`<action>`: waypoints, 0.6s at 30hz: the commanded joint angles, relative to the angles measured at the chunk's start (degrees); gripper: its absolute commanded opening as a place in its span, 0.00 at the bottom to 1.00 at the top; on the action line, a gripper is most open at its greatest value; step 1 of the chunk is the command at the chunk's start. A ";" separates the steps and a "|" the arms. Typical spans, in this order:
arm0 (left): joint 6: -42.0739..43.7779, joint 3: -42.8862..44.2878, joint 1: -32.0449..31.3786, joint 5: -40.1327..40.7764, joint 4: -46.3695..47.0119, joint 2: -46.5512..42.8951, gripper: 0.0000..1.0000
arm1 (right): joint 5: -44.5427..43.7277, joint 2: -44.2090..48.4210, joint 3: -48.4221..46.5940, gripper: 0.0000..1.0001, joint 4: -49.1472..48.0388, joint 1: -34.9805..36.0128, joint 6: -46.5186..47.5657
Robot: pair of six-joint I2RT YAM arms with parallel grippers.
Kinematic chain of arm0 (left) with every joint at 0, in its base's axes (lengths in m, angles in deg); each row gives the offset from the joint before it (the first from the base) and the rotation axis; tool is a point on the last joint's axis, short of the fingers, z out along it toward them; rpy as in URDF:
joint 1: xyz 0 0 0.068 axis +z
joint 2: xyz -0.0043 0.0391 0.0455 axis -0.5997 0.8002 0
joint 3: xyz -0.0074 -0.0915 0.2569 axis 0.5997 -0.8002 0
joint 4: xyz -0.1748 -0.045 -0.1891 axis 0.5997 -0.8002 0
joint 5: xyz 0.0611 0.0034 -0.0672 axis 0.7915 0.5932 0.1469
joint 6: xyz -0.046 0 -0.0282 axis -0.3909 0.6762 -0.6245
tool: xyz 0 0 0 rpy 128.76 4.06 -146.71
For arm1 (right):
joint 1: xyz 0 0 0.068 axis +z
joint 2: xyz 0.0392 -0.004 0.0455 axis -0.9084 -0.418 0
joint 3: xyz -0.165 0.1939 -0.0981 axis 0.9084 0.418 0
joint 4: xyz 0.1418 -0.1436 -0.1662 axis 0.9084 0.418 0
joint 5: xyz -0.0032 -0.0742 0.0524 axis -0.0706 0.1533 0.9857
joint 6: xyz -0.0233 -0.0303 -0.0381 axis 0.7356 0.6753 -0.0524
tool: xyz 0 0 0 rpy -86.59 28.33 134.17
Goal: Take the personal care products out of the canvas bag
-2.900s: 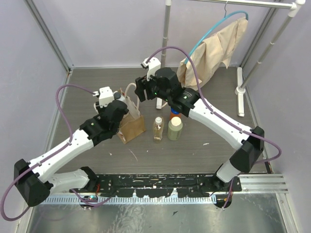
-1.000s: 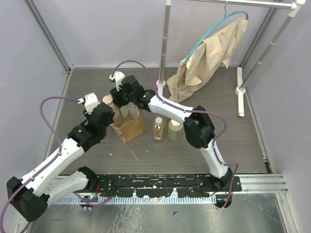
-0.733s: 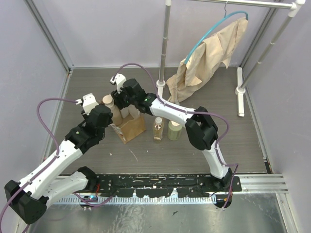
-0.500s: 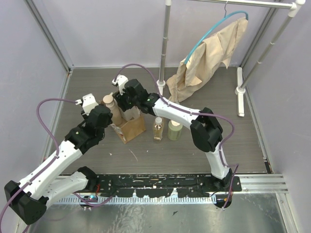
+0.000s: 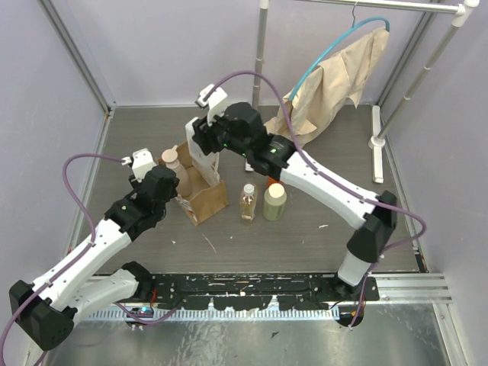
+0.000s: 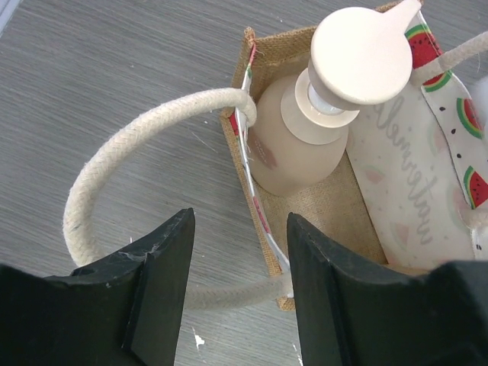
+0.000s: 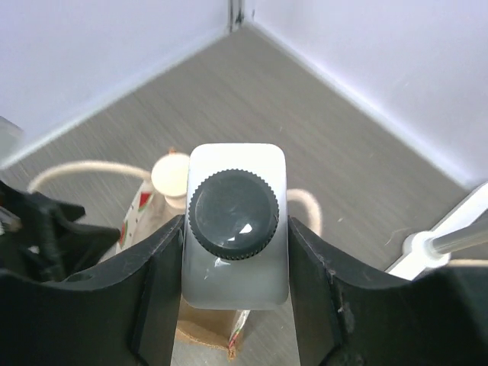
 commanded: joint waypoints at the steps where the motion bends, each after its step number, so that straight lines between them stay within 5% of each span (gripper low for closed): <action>1: 0.00 -0.63 0.24 -0.35 0.01 0.73 0.59 | -5.63 9.88 -2.90 0.37 -12.53 0.22 2.34; 6: 0.00 -0.42 0.26 -0.85 -0.11 0.66 0.59 | -14.49 13.24 -2.01 0.37 -11.61 -0.03 6.51; 18: -0.26 -0.88 0.24 -2.08 0.09 0.69 0.61 | -13.73 17.82 9.34 0.38 -12.92 -6.68 4.29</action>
